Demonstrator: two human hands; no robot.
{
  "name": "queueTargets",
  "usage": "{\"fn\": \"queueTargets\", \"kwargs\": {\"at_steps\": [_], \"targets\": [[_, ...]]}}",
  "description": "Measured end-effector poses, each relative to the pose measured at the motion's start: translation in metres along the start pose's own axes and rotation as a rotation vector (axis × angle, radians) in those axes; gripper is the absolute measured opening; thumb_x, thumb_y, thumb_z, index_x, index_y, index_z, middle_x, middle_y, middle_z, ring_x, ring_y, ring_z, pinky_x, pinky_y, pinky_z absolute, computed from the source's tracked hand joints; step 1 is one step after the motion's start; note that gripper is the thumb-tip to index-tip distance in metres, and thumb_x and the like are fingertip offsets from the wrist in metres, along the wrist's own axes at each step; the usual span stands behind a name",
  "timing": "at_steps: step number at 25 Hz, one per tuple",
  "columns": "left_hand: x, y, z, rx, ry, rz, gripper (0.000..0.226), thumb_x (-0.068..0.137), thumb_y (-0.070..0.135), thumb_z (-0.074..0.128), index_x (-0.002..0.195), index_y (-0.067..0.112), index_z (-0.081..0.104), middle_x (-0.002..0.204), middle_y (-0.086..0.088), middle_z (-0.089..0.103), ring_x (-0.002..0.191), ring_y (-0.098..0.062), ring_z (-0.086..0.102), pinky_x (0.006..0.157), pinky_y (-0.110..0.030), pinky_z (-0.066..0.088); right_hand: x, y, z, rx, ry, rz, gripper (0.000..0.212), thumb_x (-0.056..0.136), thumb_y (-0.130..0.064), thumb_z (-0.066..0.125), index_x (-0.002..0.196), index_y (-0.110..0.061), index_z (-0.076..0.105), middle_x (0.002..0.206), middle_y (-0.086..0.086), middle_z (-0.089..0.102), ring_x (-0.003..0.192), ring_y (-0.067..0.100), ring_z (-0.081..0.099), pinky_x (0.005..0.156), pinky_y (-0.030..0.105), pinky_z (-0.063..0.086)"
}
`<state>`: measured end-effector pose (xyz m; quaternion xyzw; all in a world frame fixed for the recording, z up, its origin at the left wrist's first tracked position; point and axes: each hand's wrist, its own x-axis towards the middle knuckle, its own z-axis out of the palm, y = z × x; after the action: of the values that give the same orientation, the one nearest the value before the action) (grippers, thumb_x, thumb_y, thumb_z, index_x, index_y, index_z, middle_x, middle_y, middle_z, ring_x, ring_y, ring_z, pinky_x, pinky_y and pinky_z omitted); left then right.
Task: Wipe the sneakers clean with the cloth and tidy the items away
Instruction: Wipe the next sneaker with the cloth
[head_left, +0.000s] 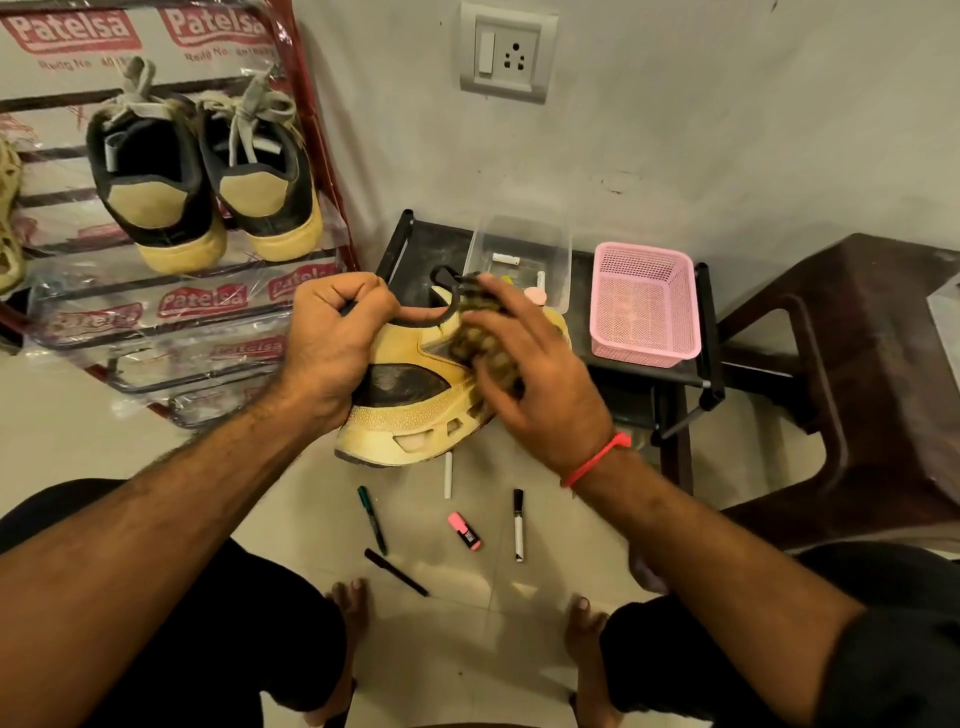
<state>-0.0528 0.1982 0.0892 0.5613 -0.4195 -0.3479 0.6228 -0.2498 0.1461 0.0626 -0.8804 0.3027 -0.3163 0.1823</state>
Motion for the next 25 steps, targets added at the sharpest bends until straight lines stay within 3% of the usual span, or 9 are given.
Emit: {"fn": "queueTargets", "kwargs": {"at_steps": [2,4,9,13,15,17,19,20,25], "targets": [[-0.002,0.000,0.004,-0.005,-0.025,0.011,0.030,0.092,-0.006,0.054,0.063,-0.003,0.046,0.065,-0.015,0.054,0.087,-0.035,0.077,0.065,-0.035,0.057,0.008,0.024,-0.010,0.108,0.107,0.317,0.039,0.096,-0.029,0.060,0.131,-0.014,0.057,0.133,0.005,0.056,0.121,0.018,0.055,0.102,0.040,0.050],[-0.002,-0.002,0.006,0.024,0.002,0.000,0.028,0.092,-0.005,0.055,0.065,-0.007,0.049,0.071,-0.022,0.053,0.087,-0.036,0.077,0.065,-0.037,0.058,0.008,0.013,-0.010,0.162,0.099,0.373,0.039,0.095,-0.028,0.063,0.131,-0.014,0.057,0.126,0.004,0.061,0.114,0.013,0.058,0.097,0.038,0.053],[0.001,-0.003,0.005,0.039,0.084,-0.010,0.031,0.090,0.000,0.056,0.059,0.002,0.047,0.052,-0.002,0.049,0.074,-0.029,0.075,0.057,-0.031,0.053,-0.019,-0.076,0.009,0.207,-0.075,-0.125,0.051,0.091,-0.016,0.070,0.136,-0.001,0.053,0.149,0.015,0.044,0.141,0.024,0.039,0.115,0.038,0.037],[-0.002,-0.001,0.009,0.011,0.110,-0.033,0.025,0.086,0.005,0.059,0.066,-0.007,0.052,0.054,-0.004,0.050,0.062,-0.024,0.065,0.054,-0.029,0.047,-0.008,-0.040,0.002,0.016,-0.059,-0.279,0.044,0.090,-0.016,0.068,0.130,0.002,0.059,0.145,0.018,0.047,0.138,0.030,0.043,0.110,0.042,0.042],[-0.002,-0.001,0.009,-0.032,0.103,-0.062,0.023,0.085,0.004,0.060,0.063,0.000,0.054,0.056,-0.004,0.054,0.067,-0.030,0.070,0.058,-0.031,0.050,-0.001,-0.008,-0.001,-0.022,-0.006,-0.110,0.038,0.090,-0.015,0.066,0.125,-0.003,0.063,0.144,0.013,0.050,0.134,0.025,0.047,0.110,0.037,0.043],[-0.002,-0.003,0.008,-0.043,0.064,-0.063,0.026,0.086,0.001,0.059,0.060,0.003,0.054,0.058,-0.008,0.056,0.083,-0.043,0.074,0.064,-0.035,0.053,0.008,0.020,-0.007,0.047,0.022,0.240,0.032,0.091,-0.016,0.065,0.122,-0.009,0.064,0.135,0.006,0.057,0.125,0.019,0.053,0.107,0.034,0.045],[-0.005,-0.003,0.010,-0.007,0.039,-0.059,0.027,0.090,-0.004,0.058,0.064,-0.006,0.051,0.062,-0.012,0.055,0.087,-0.039,0.076,0.063,-0.035,0.053,0.013,0.026,-0.009,0.141,0.030,0.517,0.029,0.092,-0.019,0.066,0.121,-0.012,0.065,0.118,0.001,0.062,0.111,0.016,0.059,0.100,0.032,0.050],[-0.005,-0.003,0.011,-0.007,0.037,-0.068,0.026,0.091,-0.006,0.057,0.065,-0.008,0.051,0.064,-0.013,0.053,0.088,-0.038,0.076,0.063,-0.034,0.053,0.013,0.018,-0.008,0.166,0.040,0.525,0.030,0.092,-0.020,0.067,0.121,-0.012,0.065,0.115,-0.002,0.061,0.108,0.014,0.058,0.099,0.032,0.051],[0.004,-0.008,0.006,-0.060,0.153,-0.138,0.035,0.085,0.007,0.059,0.053,0.021,0.057,0.069,-0.013,0.046,0.079,-0.037,0.059,0.067,-0.045,0.045,-0.018,-0.067,0.005,0.145,-0.065,-0.120,0.045,0.090,-0.019,0.068,0.132,-0.006,0.058,0.145,0.009,0.049,0.136,0.021,0.045,0.113,0.033,0.039]]}}
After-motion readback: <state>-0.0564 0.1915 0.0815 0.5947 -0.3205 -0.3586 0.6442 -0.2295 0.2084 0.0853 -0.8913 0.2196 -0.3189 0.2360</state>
